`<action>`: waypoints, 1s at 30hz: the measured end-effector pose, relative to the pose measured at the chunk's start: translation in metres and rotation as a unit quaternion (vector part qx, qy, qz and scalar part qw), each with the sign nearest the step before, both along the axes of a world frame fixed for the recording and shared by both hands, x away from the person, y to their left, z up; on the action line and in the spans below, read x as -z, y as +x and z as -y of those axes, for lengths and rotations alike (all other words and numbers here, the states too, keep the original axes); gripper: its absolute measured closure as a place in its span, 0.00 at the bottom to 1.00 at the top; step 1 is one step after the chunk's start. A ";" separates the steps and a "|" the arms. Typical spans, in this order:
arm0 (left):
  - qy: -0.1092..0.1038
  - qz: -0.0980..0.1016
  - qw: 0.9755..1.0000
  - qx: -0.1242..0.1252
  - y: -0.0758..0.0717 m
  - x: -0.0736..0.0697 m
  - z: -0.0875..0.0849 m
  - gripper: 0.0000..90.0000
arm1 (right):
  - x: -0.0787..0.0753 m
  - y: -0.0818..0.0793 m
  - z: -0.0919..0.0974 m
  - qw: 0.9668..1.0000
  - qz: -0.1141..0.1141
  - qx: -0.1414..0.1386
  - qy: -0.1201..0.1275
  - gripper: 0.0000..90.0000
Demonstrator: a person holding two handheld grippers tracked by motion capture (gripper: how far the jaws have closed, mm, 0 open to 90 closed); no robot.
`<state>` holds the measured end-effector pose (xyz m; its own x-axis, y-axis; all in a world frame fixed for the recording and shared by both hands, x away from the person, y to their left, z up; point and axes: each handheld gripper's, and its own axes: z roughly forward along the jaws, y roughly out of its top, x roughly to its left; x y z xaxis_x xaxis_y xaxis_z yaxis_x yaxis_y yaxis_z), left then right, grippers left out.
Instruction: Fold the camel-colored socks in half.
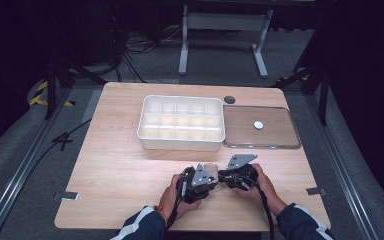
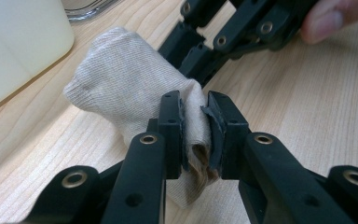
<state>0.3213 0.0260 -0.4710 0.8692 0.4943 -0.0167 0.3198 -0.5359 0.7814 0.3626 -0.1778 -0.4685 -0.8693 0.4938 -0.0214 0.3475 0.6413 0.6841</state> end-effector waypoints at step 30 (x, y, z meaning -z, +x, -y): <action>0.025 0.047 0.999 0.010 -0.012 0.003 0.005 0.77 | 0.000 0.012 -0.007 0.999 0.009 0.010 0.041 0.95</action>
